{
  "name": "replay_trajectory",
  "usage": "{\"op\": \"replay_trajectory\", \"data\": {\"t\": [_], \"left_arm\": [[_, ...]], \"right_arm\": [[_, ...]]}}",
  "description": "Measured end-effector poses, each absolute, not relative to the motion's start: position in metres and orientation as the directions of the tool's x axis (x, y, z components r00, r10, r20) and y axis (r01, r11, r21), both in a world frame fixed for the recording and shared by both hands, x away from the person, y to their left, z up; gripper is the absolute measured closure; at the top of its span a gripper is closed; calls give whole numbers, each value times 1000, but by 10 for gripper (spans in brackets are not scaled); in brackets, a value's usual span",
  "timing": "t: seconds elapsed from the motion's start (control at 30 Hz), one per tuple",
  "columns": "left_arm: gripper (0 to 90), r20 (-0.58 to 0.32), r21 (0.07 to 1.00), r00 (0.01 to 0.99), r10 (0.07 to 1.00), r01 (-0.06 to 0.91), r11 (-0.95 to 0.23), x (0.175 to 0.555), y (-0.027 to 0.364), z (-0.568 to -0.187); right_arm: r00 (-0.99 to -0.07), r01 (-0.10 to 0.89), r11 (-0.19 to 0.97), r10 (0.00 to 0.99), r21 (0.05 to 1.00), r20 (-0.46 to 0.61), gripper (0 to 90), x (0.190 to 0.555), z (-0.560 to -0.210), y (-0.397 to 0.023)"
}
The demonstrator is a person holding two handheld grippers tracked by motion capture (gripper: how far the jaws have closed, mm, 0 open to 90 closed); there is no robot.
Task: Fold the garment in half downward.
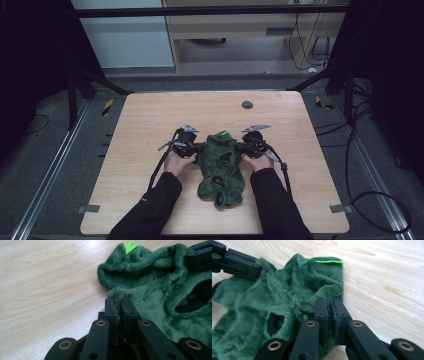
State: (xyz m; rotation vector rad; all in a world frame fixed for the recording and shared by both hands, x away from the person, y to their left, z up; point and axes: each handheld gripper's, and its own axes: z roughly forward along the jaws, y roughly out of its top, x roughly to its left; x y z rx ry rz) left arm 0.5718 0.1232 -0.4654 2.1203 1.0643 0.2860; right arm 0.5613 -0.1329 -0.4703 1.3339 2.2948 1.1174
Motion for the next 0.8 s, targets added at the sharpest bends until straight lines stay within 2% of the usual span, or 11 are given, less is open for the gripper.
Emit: {"op": "replay_trajectory", "data": {"t": [0.8], "left_arm": [[848, -73, 763, 704, 707, 496, -414, 527, 127, -421]], "right_arm": [[-633, 498, 278, 764, 822, 126, 842, 523, -432, -140]]}}
